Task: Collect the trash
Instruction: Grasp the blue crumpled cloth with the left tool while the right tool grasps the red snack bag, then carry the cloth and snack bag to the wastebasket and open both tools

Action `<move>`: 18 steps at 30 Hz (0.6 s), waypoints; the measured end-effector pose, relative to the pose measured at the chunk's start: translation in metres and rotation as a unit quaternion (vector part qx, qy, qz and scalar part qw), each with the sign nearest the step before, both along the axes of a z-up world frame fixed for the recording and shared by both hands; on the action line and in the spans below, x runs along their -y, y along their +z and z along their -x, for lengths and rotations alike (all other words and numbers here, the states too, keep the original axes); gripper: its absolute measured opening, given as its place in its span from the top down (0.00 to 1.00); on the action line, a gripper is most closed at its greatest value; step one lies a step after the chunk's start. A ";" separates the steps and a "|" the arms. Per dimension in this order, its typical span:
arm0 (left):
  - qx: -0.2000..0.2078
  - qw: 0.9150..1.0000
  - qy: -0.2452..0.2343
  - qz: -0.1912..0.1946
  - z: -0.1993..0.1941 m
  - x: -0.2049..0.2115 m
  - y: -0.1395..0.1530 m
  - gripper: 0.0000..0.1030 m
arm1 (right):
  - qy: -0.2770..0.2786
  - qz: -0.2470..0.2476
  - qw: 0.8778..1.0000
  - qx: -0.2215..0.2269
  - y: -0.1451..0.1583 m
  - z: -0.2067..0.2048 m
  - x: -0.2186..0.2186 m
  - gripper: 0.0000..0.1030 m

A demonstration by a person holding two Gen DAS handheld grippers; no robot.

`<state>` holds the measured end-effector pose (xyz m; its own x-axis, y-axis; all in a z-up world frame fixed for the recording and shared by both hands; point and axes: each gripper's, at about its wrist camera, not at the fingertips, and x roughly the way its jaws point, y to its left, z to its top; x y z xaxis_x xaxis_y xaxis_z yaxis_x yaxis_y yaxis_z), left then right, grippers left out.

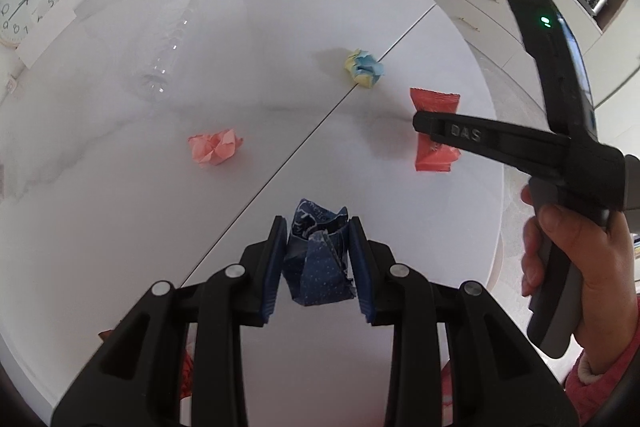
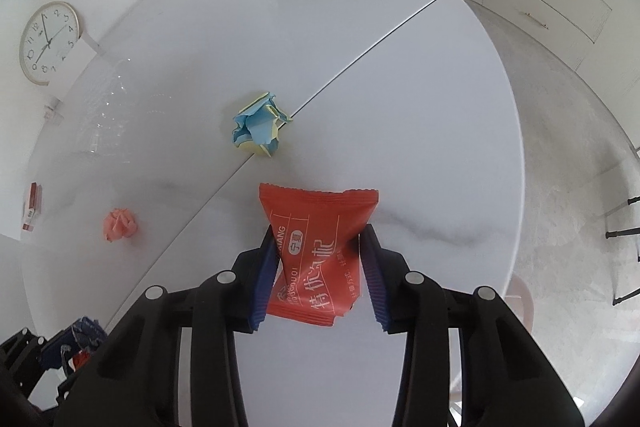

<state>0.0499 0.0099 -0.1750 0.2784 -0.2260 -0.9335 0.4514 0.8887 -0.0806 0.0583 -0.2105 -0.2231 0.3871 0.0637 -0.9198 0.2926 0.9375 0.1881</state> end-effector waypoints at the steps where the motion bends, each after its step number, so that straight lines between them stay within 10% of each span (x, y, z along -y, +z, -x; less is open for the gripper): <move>1: 0.003 1.000 -0.007 0.002 0.004 0.004 0.004 0.70 | -0.001 -0.004 1.000 0.005 0.005 0.004 0.010 0.60; 10: -0.002 0.996 -0.077 0.046 0.044 0.064 0.026 0.70 | -0.048 -0.030 0.998 0.034 0.046 0.118 0.083 0.60; 18: -0.011 0.991 -0.129 0.040 0.079 0.122 0.026 0.70 | -0.058 -0.003 0.998 -0.020 0.006 0.177 0.123 0.43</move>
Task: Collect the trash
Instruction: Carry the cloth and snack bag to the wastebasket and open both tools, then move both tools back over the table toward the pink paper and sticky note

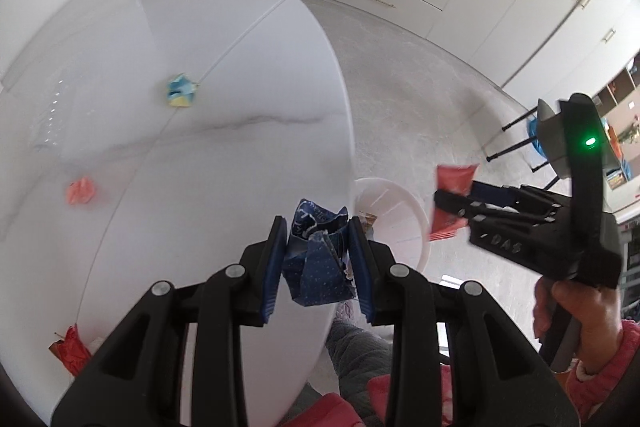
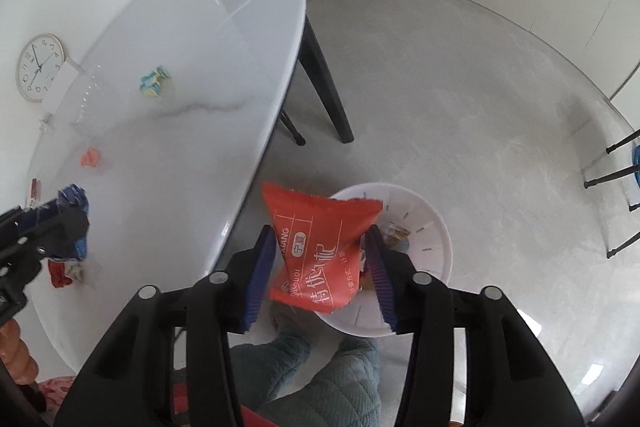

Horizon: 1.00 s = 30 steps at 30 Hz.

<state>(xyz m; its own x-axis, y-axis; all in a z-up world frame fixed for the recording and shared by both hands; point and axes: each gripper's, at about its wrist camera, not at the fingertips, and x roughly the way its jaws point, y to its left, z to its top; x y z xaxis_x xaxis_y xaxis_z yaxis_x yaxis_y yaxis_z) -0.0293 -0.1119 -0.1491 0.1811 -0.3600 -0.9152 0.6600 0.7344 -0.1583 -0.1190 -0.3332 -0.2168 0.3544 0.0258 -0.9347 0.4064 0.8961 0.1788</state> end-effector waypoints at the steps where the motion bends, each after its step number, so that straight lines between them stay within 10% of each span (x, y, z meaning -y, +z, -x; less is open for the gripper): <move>1: -0.002 1.000 -0.005 -0.001 0.003 0.007 0.000 0.70 | 0.002 0.006 1.000 -0.010 -0.006 0.001 0.003 0.33; 20: -0.019 0.997 -0.078 -0.021 0.050 0.108 -0.022 0.69 | -0.050 0.059 0.997 0.025 0.047 0.053 0.074 0.12; 25: -0.001 0.996 -0.085 -0.024 0.059 0.112 -0.013 0.23 | -0.050 0.065 0.996 0.035 0.058 0.055 0.075 0.12; 30: 0.011 0.996 -0.082 -0.016 0.059 0.108 -0.002 0.08 | -0.050 0.065 0.996 0.038 0.061 0.056 0.074 0.12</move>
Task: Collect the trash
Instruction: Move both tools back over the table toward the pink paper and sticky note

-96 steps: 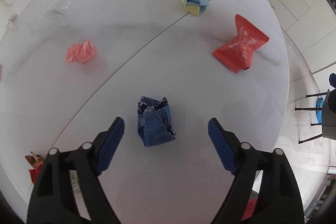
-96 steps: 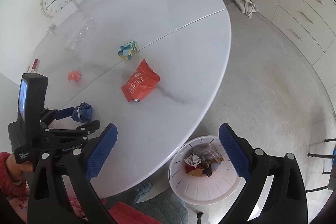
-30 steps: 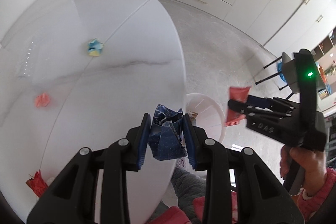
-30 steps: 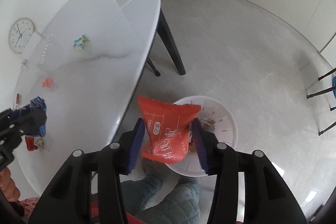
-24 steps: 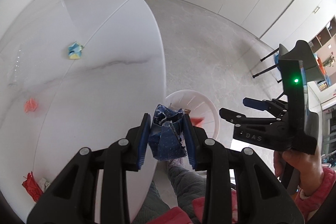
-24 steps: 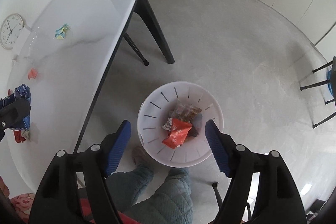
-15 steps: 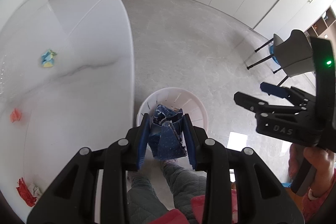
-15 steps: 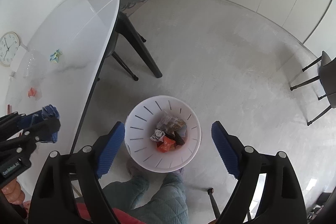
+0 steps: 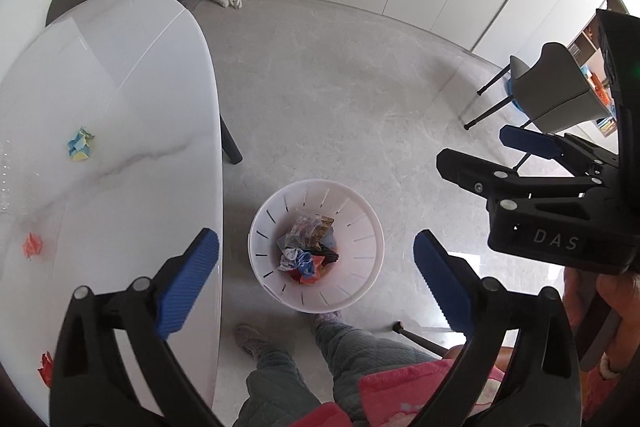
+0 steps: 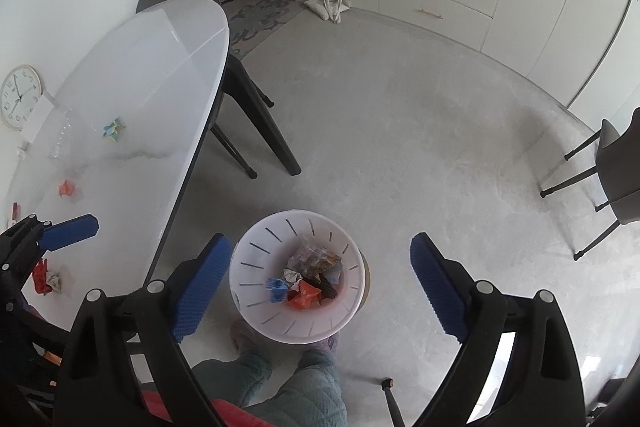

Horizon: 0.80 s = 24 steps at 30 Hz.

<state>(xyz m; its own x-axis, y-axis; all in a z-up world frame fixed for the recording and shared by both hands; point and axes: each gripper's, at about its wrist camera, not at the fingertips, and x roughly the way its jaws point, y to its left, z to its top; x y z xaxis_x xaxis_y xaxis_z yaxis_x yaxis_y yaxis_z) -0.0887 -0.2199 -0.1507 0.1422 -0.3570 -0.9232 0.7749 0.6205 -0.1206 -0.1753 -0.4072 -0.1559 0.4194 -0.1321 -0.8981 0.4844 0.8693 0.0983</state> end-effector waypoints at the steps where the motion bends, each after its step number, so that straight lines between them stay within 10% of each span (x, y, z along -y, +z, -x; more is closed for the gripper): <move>1: 0.001 1.000 0.003 0.000 -0.001 -0.002 0.001 0.08 | 0.000 0.000 1.000 0.001 0.000 -0.001 -0.001 0.12; 14: 0.019 0.996 0.092 -0.008 -0.040 -0.062 0.008 0.08 | 0.047 -0.008 0.999 0.018 0.009 -0.044 -0.038 0.11; 24: 0.035 0.973 0.229 -0.008 -0.098 -0.156 0.015 0.08 | 0.129 -0.006 0.991 0.040 0.025 -0.105 -0.098 0.06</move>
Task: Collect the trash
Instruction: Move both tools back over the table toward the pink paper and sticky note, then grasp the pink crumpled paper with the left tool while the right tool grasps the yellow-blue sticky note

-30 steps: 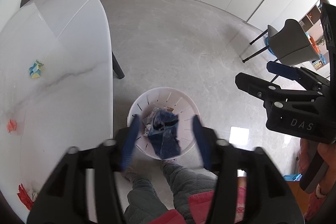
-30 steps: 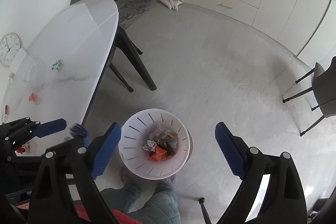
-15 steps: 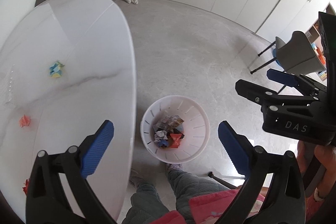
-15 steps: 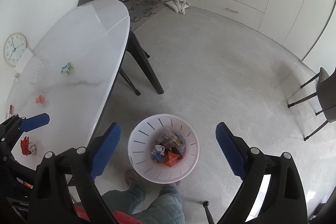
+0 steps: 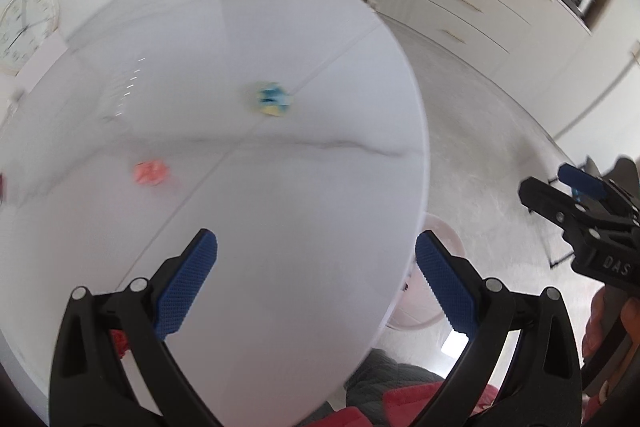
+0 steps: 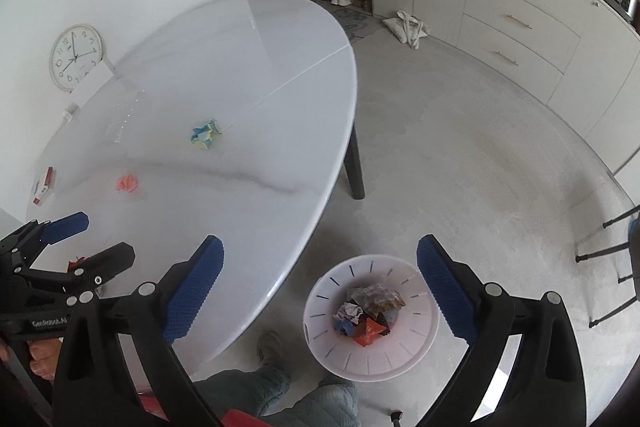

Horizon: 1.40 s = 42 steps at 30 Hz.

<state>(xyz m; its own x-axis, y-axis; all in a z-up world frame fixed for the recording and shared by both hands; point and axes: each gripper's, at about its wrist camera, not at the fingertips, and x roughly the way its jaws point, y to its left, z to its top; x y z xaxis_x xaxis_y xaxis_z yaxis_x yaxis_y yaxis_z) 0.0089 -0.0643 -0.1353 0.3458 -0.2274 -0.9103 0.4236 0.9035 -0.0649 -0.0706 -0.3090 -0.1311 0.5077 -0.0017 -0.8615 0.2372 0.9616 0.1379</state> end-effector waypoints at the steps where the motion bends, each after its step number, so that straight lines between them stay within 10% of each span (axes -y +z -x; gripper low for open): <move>1: 0.003 1.000 0.014 -0.001 -0.005 -0.009 0.000 0.08 | 0.008 0.000 1.000 0.001 0.001 -0.005 -0.005 0.06; 21: -0.035 0.987 0.153 -0.041 -0.110 -0.092 -0.066 0.08 | 0.139 -0.014 0.990 -0.031 -0.032 -0.139 -0.093 0.06; 36: -0.073 0.977 0.197 -0.045 -0.140 -0.100 -0.106 0.56 | 0.188 -0.026 0.979 -0.071 -0.079 -0.198 -0.102 0.06; 42: -0.068 0.978 0.193 -0.046 -0.137 -0.098 -0.102 0.59 | 0.215 -0.016 0.974 -0.070 -0.090 -0.216 -0.113 0.06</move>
<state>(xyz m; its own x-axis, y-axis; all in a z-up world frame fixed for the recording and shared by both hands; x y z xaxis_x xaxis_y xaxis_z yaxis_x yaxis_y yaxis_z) 0.1458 0.0342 -0.2372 0.2638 -0.0181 -0.9644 0.0422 0.9991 -0.0072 0.1452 -0.1958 -0.2209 0.3330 0.2135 -0.9184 -0.1683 0.9718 0.1649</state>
